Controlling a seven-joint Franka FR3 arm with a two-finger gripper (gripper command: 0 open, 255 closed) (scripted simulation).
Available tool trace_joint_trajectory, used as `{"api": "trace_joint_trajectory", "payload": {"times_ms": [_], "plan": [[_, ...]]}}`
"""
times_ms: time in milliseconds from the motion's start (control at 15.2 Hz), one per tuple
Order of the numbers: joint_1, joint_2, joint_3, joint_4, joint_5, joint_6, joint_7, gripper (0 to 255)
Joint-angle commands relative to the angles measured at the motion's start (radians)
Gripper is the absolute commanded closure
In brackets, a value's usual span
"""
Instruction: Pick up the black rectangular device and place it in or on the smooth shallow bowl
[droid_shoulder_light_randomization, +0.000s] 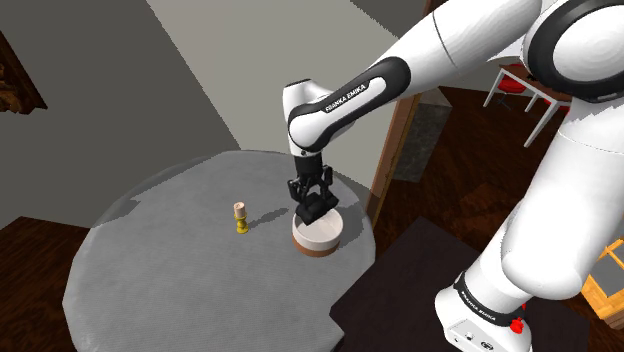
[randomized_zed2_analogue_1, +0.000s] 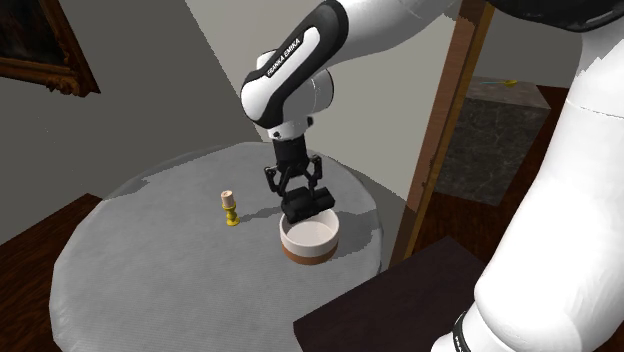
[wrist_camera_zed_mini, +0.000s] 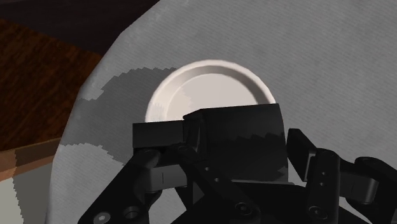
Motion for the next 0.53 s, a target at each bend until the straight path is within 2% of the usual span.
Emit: {"api": "trace_joint_trajectory", "payload": {"times_ms": [0,330,462], "plan": [[0.002,0.021,0.000,-0.005,-0.003,0.027,0.003,255],[0.005,0.077,-0.002,-0.020,-0.013,0.097,0.008,255],[0.005,0.077,-0.003,-0.020,-0.013,0.097,0.008,255]]}}
